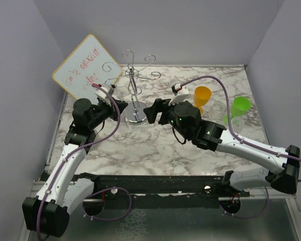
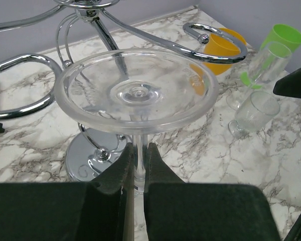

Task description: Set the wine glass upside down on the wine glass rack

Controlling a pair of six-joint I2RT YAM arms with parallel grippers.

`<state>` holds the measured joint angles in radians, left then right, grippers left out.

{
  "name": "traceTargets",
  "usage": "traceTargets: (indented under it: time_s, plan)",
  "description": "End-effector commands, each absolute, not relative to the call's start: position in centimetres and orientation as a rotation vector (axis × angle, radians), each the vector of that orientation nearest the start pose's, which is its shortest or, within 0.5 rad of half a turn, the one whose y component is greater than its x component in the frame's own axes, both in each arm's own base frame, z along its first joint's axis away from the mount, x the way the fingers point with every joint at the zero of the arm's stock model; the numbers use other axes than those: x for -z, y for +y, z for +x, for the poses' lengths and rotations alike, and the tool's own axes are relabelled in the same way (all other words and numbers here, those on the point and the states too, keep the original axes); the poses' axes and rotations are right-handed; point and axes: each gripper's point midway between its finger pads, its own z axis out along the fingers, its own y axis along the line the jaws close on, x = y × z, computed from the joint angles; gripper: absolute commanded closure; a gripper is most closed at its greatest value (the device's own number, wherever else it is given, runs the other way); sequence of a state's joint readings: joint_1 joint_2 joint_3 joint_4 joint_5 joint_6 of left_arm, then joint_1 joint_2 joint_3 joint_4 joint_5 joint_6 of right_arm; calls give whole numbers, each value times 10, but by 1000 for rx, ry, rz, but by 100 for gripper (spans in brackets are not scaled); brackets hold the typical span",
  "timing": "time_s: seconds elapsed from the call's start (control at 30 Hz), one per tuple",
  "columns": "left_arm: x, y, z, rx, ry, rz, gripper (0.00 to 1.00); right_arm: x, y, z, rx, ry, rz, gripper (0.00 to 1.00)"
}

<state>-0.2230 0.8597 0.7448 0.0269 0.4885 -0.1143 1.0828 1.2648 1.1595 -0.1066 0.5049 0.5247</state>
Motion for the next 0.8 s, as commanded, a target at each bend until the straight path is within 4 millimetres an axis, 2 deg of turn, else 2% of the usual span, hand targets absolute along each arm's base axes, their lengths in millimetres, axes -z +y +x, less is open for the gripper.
traceTargets:
  time_s: [0.0, 0.2, 0.37, 0.53, 0.77]
  plan:
    - [-305, -164, 305, 651, 1524, 555, 100, -302, 340, 247, -780, 1846, -146, 19]
    - [-308, -163, 315, 631, 1517, 538, 100, -301, 336, 247, -792, 1827, -135, 19]
    - [-318, -168, 301, 632, 1440, 632, 100, -303, 337, 244, -816, 1810, -154, 19]
    - [-326, -165, 289, 615, 1390, 634, 100, -307, 339, 240, -846, 1796, -173, 19]
    - [-337, -148, 293, 530, 1324, 519, 100, -302, 343, 238, -870, 1807, -181, 19]
